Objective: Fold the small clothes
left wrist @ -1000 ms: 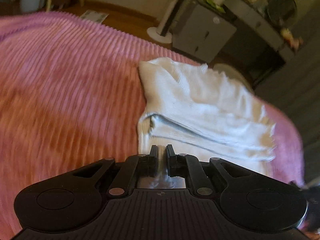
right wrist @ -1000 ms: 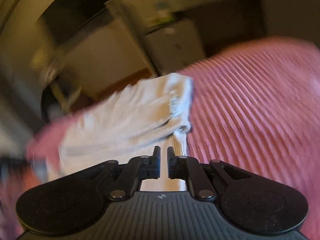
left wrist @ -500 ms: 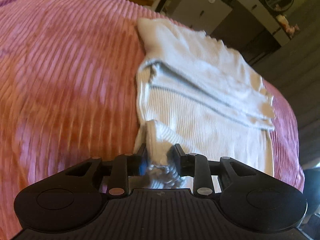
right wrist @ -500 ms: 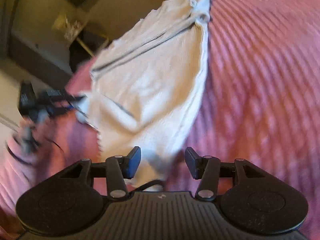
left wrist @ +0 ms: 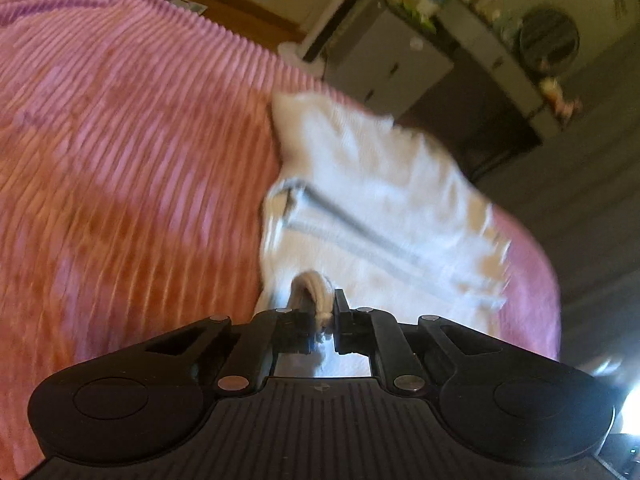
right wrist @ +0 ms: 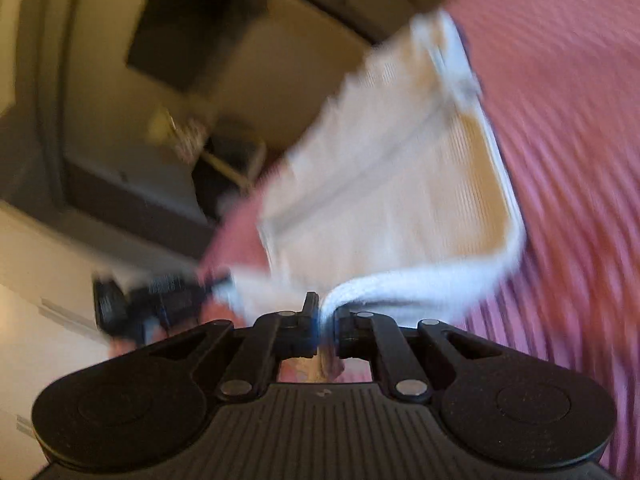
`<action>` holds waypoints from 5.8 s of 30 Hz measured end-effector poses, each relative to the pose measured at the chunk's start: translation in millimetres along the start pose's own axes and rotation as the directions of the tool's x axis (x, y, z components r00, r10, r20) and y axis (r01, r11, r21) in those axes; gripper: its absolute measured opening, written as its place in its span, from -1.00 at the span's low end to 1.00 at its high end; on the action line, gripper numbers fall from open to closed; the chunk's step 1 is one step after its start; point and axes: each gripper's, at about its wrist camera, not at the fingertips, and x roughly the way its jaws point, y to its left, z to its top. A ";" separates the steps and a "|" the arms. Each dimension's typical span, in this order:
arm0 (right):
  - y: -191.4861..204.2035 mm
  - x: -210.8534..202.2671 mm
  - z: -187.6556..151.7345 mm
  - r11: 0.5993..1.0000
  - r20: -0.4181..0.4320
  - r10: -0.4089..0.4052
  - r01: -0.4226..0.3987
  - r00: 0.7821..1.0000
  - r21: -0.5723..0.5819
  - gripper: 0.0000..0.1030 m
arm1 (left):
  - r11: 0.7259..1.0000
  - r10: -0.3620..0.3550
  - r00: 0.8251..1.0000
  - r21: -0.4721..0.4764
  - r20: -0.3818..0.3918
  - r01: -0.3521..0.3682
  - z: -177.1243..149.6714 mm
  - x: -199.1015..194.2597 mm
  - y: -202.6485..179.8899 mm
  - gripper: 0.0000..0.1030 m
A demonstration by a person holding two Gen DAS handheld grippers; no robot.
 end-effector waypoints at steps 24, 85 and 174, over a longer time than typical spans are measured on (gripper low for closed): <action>-25.9 69.7 64.7 0.809 0.209 -0.390 0.443 0.897 -0.386 0.00 | 0.957 0.078 0.990 0.269 0.120 -0.108 18.8 59.0 -5.7 0.14; -19.6 172.2 198.6 0.682 0.410 -0.462 0.611 0.786 -0.403 -0.89 | 0.875 0.232 0.917 0.342 0.325 -0.342 115.6 130.7 -62.7 -0.74; 75.4 133.5 32.0 0.619 0.394 -0.588 0.707 0.706 -0.343 -0.51 | 0.999 -0.004 0.998 0.042 0.065 0.001 41.2 53.5 25.3 0.18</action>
